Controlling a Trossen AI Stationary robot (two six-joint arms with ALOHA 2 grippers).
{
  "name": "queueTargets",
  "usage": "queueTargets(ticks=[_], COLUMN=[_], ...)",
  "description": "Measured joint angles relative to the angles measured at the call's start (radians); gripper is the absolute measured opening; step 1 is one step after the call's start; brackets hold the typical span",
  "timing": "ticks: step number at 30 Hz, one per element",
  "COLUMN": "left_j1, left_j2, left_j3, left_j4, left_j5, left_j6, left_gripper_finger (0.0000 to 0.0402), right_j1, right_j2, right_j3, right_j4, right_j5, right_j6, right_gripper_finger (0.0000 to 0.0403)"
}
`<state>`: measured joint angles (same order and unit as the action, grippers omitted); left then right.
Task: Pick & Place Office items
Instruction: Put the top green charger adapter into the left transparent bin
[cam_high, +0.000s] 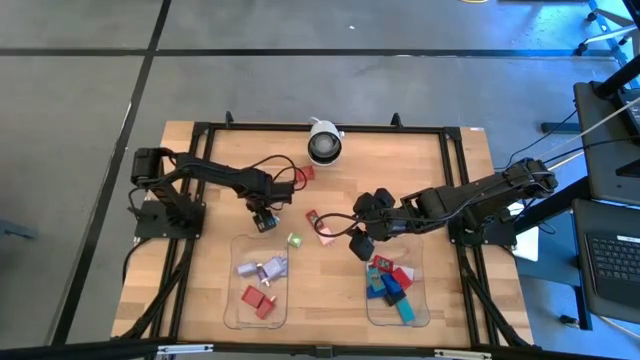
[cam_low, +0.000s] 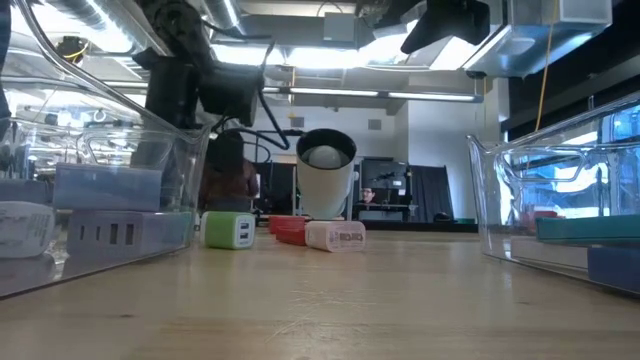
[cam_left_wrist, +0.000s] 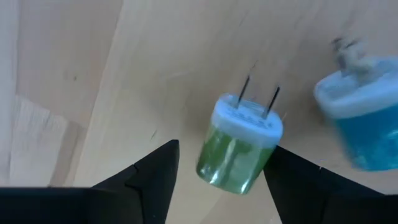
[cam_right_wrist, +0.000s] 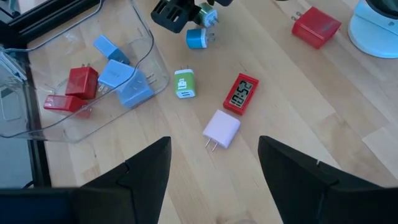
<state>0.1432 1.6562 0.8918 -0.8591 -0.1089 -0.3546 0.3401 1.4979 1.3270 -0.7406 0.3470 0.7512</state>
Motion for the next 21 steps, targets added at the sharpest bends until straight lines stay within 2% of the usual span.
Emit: queueTargets(ticks=[3, 9, 16, 21], left_j1=[0.000, -0.005, -0.005, -0.005], left_j2=[-0.001, -0.004, -0.009, -0.066], left_j3=[-0.002, -0.002, 0.000, 0.027], left_j4=[0.004, 0.045, 0.056, 0.057], left_j5=[0.011, 0.028, 0.033, 0.023], left_j6=[0.000, -0.008, -0.056, -0.094], left_gripper_finger=[0.0201, 0.0126, 0.0126, 0.0126], right_j1=[0.000, 0.000, 0.000, 0.000], right_j2=[0.000, 0.000, 0.000, 0.000], right_j3=[0.000, 0.000, 0.000, 0.000], right_j4=[0.000, 0.000, 0.000, 0.000], right_j5=[0.000, 0.001, 0.004, 0.004], right_j6=[0.000, -0.004, -0.004, -0.004], right_gripper_finger=[0.0245, 0.0245, 0.0245, 0.0245])
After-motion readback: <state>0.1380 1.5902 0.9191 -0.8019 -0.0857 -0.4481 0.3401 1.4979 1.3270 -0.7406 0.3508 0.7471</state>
